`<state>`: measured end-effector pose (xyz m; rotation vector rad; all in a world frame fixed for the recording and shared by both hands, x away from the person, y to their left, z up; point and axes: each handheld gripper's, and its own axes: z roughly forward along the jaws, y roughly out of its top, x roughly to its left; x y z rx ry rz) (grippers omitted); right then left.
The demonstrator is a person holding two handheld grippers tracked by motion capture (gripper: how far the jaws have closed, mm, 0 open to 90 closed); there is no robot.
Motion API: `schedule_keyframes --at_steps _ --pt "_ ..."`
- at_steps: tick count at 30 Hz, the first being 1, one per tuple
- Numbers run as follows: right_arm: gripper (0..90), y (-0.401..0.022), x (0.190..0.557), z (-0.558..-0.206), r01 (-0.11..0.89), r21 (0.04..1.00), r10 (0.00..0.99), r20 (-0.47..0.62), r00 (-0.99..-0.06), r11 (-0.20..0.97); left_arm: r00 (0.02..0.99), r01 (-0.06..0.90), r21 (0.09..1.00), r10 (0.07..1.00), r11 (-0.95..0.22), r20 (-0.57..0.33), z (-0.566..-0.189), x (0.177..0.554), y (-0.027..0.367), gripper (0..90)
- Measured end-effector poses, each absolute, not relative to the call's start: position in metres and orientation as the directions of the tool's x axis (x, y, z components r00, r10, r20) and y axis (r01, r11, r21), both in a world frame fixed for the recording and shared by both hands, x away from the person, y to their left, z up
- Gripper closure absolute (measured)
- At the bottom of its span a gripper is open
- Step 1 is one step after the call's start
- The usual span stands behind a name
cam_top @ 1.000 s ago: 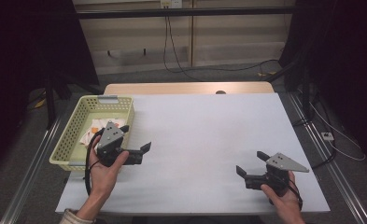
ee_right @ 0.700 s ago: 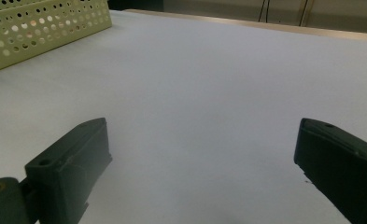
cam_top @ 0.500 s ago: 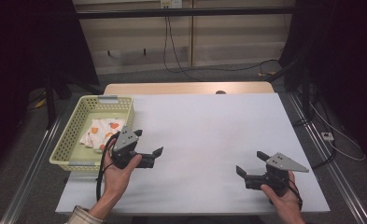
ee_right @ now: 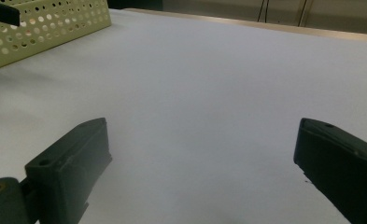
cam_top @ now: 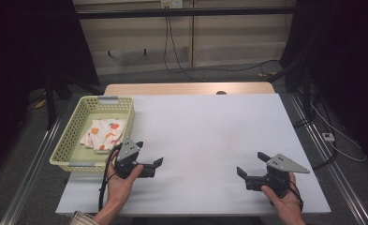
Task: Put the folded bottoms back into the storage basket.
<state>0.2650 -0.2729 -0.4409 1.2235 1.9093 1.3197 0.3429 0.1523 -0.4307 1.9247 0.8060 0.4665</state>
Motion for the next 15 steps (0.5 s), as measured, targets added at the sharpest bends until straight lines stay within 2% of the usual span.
schedule_keyframes --at_steps 8,15 --pt "3.3 -0.273 0.263 -0.44 0.378 0.917 0.882 0.073 -0.465 0.124 0.685 0.369 0.889 0.726 -0.273 -0.061 -0.442 0.333 0.153 5.7" --pt "3.2 -0.274 0.264 -0.44 0.382 0.916 0.884 0.078 -0.462 0.119 0.681 0.375 0.882 0.73 -0.286 -0.053 -0.443 0.338 0.154 5.5"
